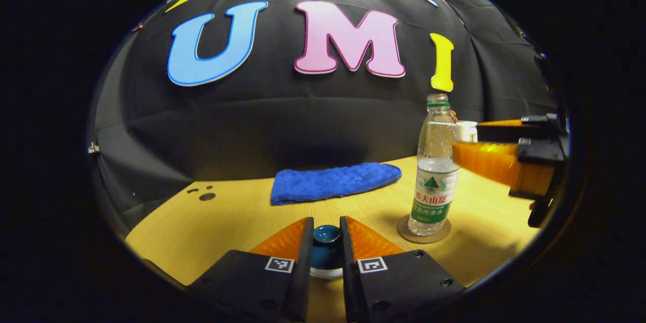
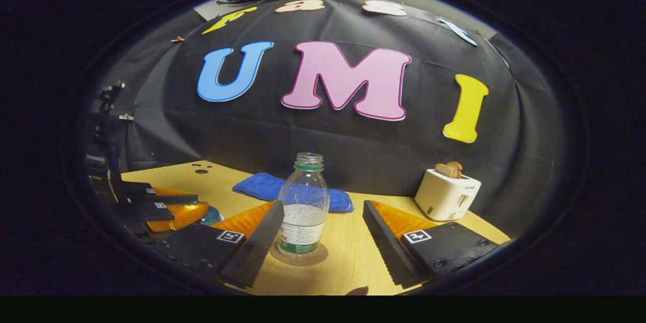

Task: Open the teacup lid with one hand, grasp the water bottle and pour water into the teacup with the other hand; after pouring, place the water bottle on the coaster and then close the teacup lid.

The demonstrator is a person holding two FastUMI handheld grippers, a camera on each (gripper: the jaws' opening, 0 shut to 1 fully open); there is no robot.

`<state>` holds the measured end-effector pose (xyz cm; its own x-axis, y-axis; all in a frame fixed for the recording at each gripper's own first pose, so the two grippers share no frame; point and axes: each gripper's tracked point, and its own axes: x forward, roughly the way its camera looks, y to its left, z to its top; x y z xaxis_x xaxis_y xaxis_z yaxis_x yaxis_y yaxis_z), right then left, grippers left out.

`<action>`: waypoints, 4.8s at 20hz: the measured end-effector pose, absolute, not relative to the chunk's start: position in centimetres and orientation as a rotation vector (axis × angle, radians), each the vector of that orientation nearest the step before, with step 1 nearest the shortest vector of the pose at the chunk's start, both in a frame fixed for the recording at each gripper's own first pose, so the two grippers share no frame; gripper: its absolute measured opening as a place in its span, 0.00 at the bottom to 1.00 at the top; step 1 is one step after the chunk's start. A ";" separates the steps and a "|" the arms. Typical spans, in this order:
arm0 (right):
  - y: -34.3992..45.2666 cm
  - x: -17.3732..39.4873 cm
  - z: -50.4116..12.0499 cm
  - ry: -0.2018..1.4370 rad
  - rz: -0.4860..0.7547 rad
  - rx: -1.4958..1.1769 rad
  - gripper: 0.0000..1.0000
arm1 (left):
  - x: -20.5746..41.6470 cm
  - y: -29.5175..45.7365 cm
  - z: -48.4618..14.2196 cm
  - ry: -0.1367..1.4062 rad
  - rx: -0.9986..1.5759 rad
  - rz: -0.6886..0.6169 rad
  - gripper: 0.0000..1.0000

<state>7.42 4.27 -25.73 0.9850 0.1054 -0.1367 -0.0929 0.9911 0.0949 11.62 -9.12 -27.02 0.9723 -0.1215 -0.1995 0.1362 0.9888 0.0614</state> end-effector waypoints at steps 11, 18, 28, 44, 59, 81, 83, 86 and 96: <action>7.5 9.9 -30.4 0.200 0.155 0.086 0.98 | 8.4 -3.5 -23.6 0.193 0.038 -0.035 0.28; 7.6 10.2 -30.9 0.224 0.177 0.065 0.79 | 8.0 -2.6 -24.2 0.204 0.035 -0.020 0.31; 5.7 11.2 -27.8 0.090 0.140 -0.747 0.75 | 7.2 -0.8 -23.9 0.196 0.031 0.006 0.31; 10.8 12.1 -29.8 -0.036 0.279 -1.274 0.76 | 5.4 2.4 -25.1 0.212 0.001 0.078 0.31; 11.6 12.5 -30.3 -0.149 0.307 -1.518 0.75 | 4.7 2.4 -25.6 0.216 -0.006 0.082 0.31; 9.5 14.0 -31.0 -0.521 0.263 -1.791 0.75 | 3.1 2.6 -24.9 0.190 -0.044 0.090 0.31; 9.5 13.9 -31.1 -0.570 0.258 -1.808 0.75 | 2.9 2.7 -24.6 0.185 -0.050 0.097 0.31; 9.6 13.6 -30.8 -0.630 0.248 -1.850 0.75 | 2.7 2.6 -24.2 0.178 -0.053 0.100 0.28; 8.9 12.8 -31.1 -0.628 0.275 -1.842 0.75 | 1.9 2.4 -23.9 0.171 -0.076 0.106 0.31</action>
